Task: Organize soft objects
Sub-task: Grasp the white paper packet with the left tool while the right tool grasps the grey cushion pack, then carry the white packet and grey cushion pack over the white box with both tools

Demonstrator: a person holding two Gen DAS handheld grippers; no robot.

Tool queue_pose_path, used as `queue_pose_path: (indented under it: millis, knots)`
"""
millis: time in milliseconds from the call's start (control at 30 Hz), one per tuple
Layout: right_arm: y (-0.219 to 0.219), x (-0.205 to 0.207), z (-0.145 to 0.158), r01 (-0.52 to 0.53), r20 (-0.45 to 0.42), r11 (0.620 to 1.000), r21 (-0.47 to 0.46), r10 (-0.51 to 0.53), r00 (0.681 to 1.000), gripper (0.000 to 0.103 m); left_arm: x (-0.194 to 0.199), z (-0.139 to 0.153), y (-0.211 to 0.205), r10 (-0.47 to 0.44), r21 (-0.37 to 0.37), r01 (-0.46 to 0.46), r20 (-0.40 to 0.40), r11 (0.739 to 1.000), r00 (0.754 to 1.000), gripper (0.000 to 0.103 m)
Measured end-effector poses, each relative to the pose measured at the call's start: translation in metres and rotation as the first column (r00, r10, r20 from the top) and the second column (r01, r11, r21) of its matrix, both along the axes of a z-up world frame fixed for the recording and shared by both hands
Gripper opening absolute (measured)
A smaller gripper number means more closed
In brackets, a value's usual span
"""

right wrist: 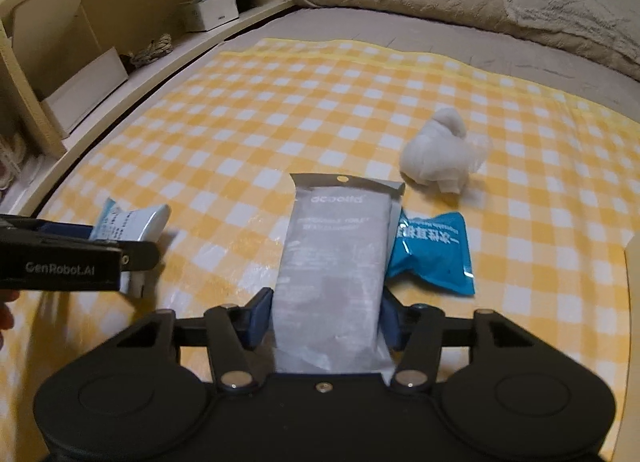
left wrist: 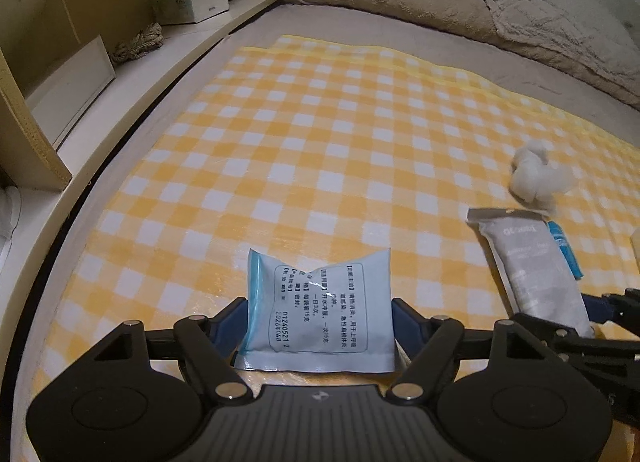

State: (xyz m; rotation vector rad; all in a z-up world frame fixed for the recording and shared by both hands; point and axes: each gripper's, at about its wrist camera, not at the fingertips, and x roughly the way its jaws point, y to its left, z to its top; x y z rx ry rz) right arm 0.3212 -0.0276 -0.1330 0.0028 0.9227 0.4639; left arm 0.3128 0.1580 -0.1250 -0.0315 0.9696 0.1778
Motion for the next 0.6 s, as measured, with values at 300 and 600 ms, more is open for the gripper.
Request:
queue_pose_path:
  millis: [300,600]
  knots:
    - [-0.016,-0.021,0.033,-0.028,0.086,1.000,0.007,0.028,0.996,0.052,-0.012,0.027,-0.015,0.000,-0.039,0.003,0.064,0.999,0.998,0.076]
    - [-0.043,-0.044,0.070,-0.005,0.155,0.999,0.036,-0.001,0.988,0.052,-0.034,0.065,-0.043,-0.022,-0.078,0.034,0.150,0.996,0.988,0.076]
